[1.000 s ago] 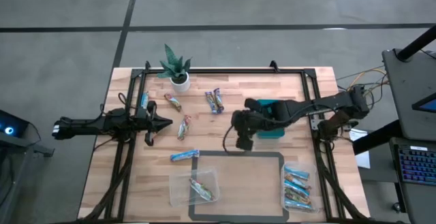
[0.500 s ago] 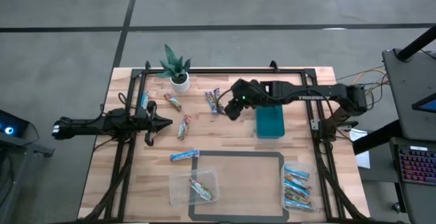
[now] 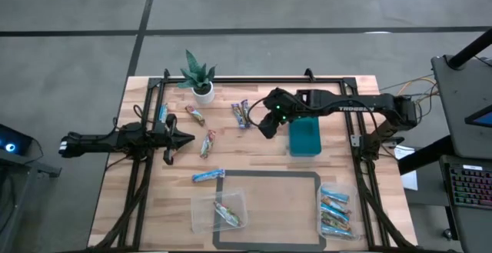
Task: Pick and place Granola Bars by type
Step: Put the bottom left blue granola bar into the blue bin
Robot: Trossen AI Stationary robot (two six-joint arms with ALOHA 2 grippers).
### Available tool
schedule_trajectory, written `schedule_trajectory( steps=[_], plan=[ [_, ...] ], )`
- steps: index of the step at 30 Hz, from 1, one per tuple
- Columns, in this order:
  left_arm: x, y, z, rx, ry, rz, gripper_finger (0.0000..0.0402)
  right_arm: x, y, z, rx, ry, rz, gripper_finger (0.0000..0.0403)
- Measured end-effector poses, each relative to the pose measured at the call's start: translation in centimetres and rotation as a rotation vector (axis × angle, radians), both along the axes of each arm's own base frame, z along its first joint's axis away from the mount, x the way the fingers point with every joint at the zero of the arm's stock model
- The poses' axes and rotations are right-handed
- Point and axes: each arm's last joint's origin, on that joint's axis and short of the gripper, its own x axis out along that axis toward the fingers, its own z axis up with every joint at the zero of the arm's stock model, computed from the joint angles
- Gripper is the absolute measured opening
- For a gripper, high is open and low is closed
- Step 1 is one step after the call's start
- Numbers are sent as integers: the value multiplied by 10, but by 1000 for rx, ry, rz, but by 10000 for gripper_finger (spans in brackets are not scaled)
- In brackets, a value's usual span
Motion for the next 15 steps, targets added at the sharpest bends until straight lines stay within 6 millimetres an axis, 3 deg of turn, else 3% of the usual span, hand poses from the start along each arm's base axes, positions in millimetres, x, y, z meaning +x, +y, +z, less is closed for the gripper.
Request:
schedule_trajectory(
  steps=[15],
  plan=[
    [0,0,0,0,0,0,0,5,2,36,-68,-62,124,137]
  ],
)
